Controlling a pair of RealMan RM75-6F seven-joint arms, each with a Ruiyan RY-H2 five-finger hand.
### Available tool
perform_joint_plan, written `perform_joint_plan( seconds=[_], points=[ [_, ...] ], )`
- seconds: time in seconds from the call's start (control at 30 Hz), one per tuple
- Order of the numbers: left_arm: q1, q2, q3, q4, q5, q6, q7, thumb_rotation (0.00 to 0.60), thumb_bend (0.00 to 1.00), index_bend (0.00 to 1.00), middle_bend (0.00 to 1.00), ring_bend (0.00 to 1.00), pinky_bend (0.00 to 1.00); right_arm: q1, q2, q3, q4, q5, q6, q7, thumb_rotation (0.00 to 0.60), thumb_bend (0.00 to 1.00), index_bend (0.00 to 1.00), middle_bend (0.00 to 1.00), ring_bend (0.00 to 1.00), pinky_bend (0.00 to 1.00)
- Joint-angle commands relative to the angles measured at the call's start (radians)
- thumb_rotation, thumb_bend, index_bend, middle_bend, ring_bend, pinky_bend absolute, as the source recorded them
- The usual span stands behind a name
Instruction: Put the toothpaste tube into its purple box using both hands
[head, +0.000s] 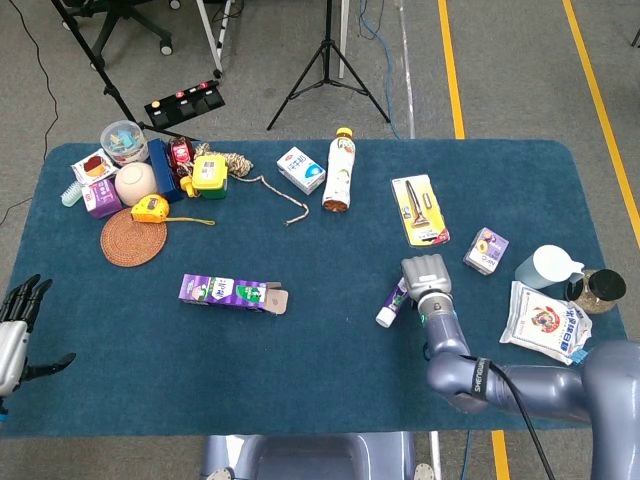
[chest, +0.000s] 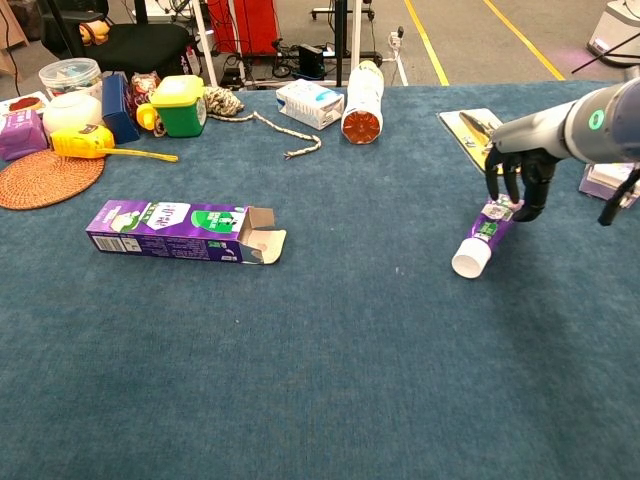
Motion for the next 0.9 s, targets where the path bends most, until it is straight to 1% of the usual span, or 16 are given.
perform_joint_plan(
  seconds=[0.03,0.2,0.3,0.47,0.67,0.9],
  points=[
    [0.002,0.004,0.002,-0.001,0.005,0.002,-0.009,0.6,0.05,0.0,0.0,0.0,0.21,0.002,0.052,-0.009,-0.053,0.002,-0.006,-0.004,0.6,0.37,0.34,0.38,0.29,0.28],
    [0.004,0.011,0.002,0.0,0.011,0.005,-0.027,0.6,0.05,0.0,0.0,0.0,0.21,-0.021,0.112,-0.047,-0.126,-0.058,-0.037,0.019,0.6,0.37,0.38,0.42,0.35,0.3],
    [0.005,0.013,0.004,0.001,0.014,0.005,-0.031,0.6,0.05,0.0,0.0,0.0,0.21,-0.037,0.139,-0.071,-0.154,-0.096,-0.045,0.043,0.6,0.37,0.38,0.43,0.35,0.31],
    [0.007,0.015,0.006,-0.002,0.022,0.007,-0.034,0.6,0.05,0.0,0.0,0.0,0.21,-0.046,0.163,-0.105,-0.188,-0.116,-0.07,0.068,0.6,0.37,0.39,0.44,0.36,0.31],
    [0.01,0.016,0.007,-0.007,0.023,0.013,-0.03,0.6,0.05,0.0,0.0,0.0,0.21,-0.024,0.158,-0.135,-0.236,-0.124,-0.075,0.069,0.6,0.38,0.41,0.45,0.36,0.33],
    [0.01,0.022,0.006,-0.006,0.019,0.009,-0.046,0.6,0.05,0.0,0.0,0.0,0.21,0.012,0.116,-0.151,-0.24,-0.09,-0.046,0.056,0.6,0.38,0.41,0.45,0.36,0.33]
  ],
)
